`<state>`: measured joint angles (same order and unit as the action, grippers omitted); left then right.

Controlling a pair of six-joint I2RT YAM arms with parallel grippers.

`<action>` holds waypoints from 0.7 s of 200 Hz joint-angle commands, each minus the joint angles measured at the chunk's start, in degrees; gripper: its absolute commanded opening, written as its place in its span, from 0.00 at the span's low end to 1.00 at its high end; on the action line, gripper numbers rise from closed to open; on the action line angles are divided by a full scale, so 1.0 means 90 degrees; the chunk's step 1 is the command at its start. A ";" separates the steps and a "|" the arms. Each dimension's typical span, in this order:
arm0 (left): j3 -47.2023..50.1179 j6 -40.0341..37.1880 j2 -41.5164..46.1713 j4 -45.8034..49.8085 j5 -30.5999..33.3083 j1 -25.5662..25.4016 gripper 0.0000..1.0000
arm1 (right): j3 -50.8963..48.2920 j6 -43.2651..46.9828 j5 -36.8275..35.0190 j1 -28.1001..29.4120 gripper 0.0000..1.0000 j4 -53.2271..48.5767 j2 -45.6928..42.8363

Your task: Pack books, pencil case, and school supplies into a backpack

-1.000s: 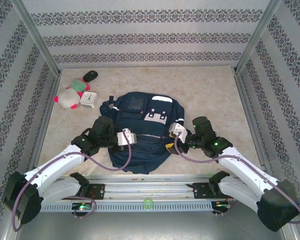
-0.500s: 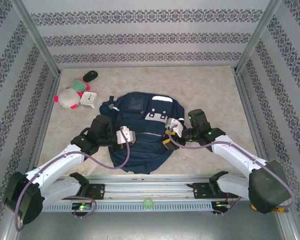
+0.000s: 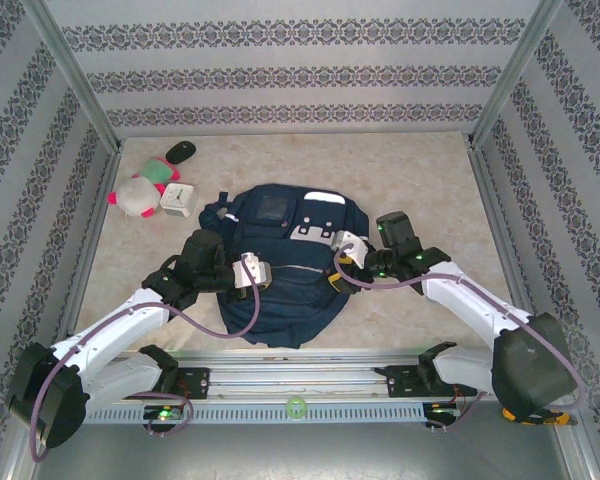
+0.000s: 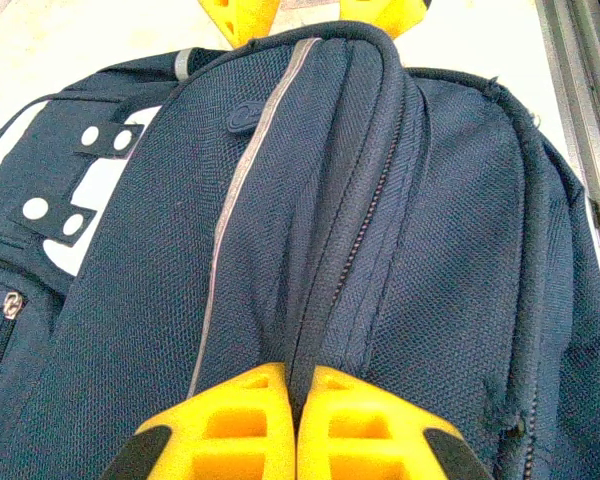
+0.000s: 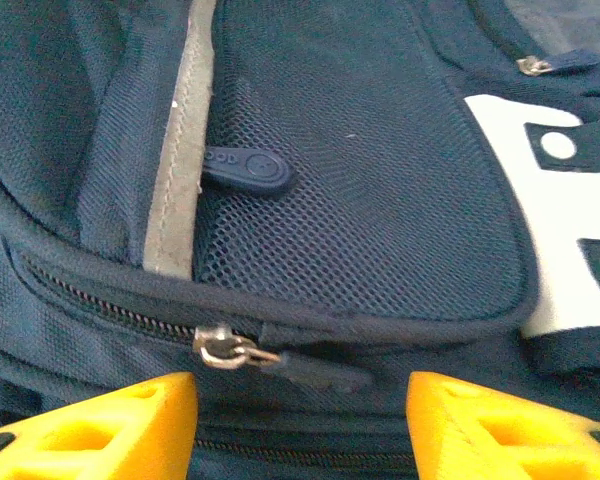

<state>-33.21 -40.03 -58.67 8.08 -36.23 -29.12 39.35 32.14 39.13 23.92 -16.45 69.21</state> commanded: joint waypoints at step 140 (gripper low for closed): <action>-0.0162 -0.0005 -0.0132 -0.1188 0.0023 0.0113 0.01 | 0.0076 -0.0349 -0.0309 0.0256 0.49 -0.0712 -0.0675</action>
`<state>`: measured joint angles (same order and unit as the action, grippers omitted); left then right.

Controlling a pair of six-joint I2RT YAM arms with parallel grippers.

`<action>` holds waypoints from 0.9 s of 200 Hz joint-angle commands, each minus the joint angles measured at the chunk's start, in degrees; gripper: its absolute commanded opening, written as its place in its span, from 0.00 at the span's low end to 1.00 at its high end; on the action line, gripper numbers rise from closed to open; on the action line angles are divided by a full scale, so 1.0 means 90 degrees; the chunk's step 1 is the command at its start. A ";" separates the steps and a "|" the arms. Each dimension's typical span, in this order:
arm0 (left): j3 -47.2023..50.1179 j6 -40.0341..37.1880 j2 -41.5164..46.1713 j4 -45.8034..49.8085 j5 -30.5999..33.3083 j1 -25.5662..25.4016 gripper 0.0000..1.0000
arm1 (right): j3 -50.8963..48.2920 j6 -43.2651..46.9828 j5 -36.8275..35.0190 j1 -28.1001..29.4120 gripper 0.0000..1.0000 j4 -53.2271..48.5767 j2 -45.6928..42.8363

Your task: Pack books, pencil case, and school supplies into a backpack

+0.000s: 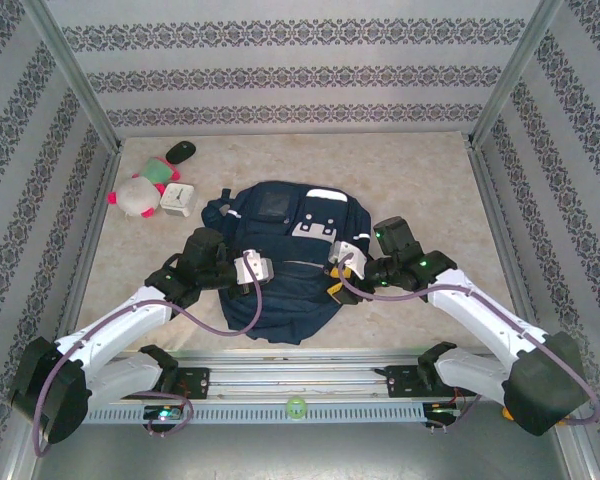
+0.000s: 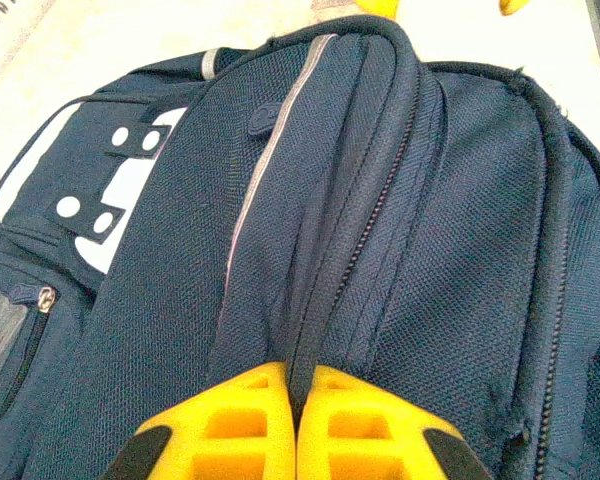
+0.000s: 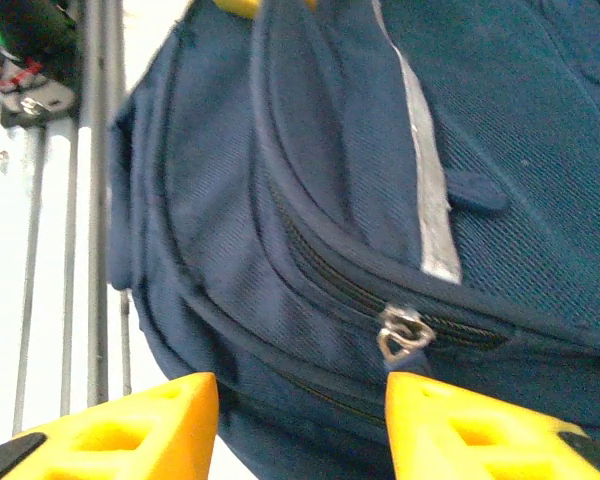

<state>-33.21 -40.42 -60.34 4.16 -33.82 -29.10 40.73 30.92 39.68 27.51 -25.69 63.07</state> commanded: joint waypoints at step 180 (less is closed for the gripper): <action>-0.0182 0.0219 -0.0119 -0.1085 -0.0226 0.0118 0.01 | -0.0082 -0.0989 0.1246 -0.0185 0.24 0.0772 0.0302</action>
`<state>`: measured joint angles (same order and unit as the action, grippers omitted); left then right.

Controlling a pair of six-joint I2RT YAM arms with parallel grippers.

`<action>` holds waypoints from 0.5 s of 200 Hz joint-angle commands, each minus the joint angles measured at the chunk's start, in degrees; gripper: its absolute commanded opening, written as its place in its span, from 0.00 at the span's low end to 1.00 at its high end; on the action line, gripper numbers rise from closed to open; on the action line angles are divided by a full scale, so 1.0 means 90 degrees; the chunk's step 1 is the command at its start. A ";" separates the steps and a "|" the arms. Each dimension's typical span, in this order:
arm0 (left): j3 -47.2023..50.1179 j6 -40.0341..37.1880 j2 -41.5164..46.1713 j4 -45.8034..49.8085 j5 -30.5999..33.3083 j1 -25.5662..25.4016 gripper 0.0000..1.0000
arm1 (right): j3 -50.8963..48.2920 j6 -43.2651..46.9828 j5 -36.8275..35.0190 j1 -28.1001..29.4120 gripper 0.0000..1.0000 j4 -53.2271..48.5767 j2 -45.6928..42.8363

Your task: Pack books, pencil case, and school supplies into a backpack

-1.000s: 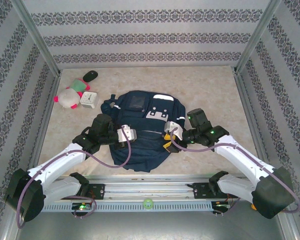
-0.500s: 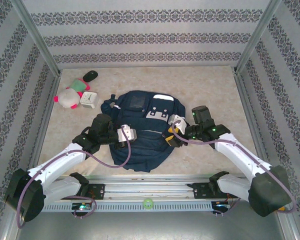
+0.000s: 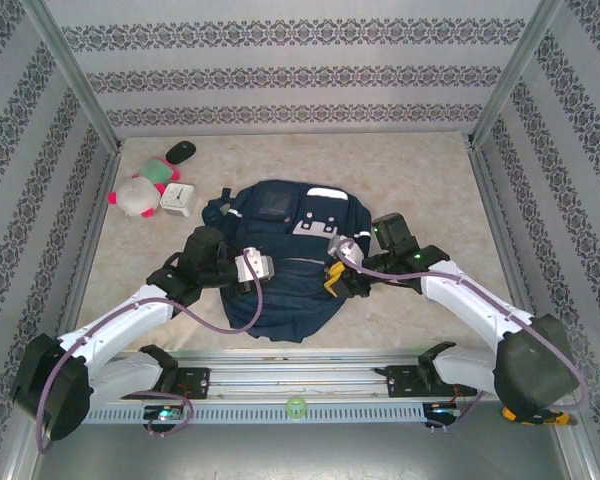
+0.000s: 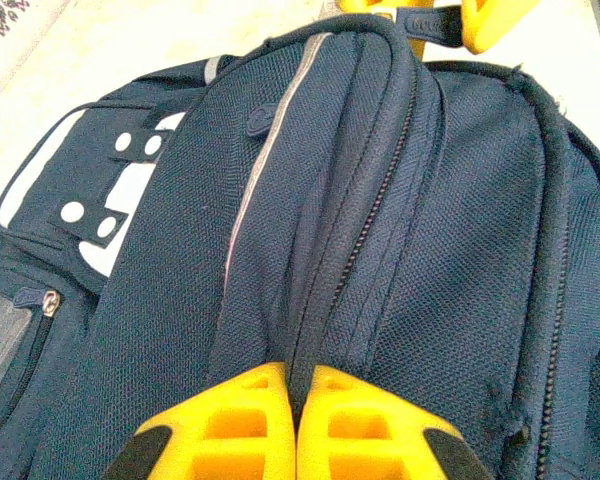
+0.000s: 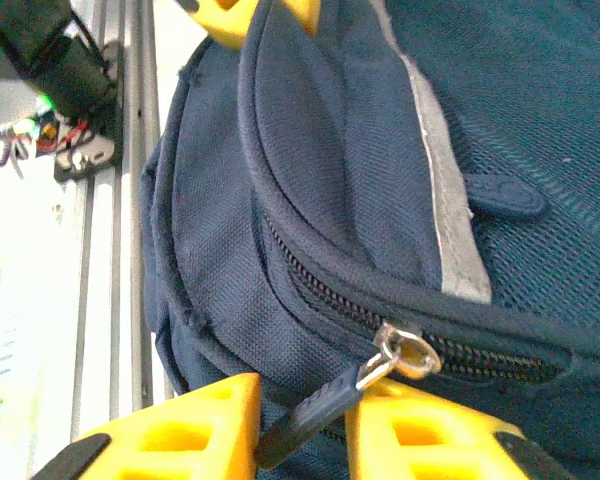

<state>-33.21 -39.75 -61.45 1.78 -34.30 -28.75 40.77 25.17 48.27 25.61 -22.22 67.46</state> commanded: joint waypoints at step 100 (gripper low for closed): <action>-0.0233 0.0521 0.0001 -0.0907 0.0174 0.0068 0.01 | 0.0094 -0.1392 -0.0414 -0.0153 0.03 0.0683 0.0088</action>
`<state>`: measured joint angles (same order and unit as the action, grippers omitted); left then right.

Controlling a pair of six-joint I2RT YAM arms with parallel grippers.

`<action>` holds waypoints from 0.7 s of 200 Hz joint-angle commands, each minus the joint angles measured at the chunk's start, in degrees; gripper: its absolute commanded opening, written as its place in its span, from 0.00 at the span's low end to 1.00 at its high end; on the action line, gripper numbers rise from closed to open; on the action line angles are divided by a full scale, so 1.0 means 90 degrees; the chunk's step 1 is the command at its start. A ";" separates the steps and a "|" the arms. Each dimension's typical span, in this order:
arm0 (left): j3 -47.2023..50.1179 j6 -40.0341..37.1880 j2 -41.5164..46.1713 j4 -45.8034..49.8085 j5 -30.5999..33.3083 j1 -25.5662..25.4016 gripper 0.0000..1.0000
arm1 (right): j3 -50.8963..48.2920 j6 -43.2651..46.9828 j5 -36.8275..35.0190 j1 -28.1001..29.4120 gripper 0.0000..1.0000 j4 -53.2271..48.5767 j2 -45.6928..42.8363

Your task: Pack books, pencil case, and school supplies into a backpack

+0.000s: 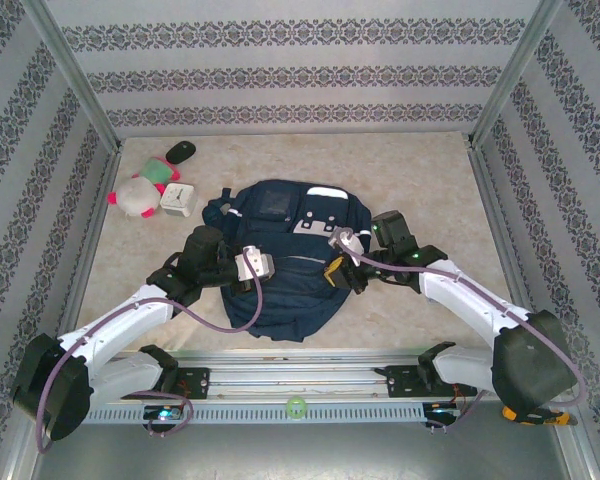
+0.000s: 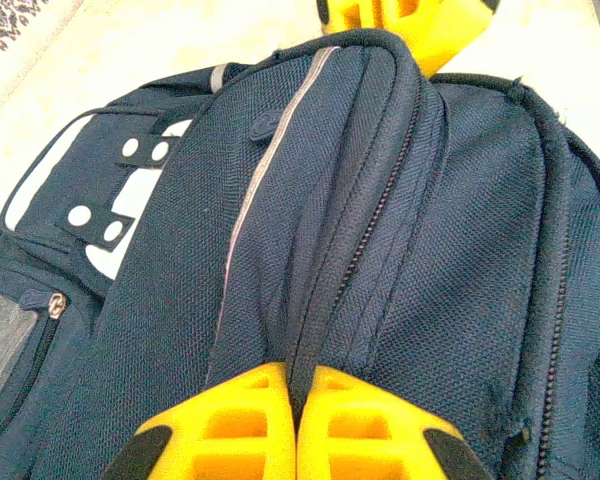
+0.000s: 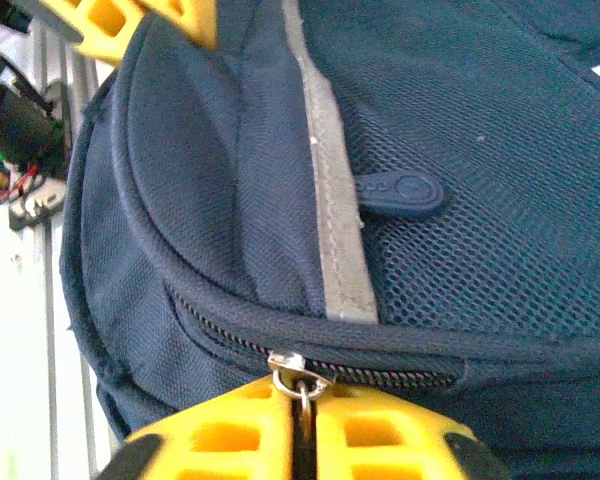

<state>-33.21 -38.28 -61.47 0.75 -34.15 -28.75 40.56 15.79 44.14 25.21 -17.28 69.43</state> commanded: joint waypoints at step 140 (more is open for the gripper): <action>-0.1333 0.2555 -0.1372 -0.1747 0.3109 -0.1474 0.00 | 0.0509 -0.2917 -0.1372 0.1807 0.00 0.0795 -0.0397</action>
<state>-40.53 -22.04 -73.01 -2.20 -8.23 -40.21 41.60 -6.09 27.44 38.17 -17.06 65.60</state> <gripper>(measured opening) 0.054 0.042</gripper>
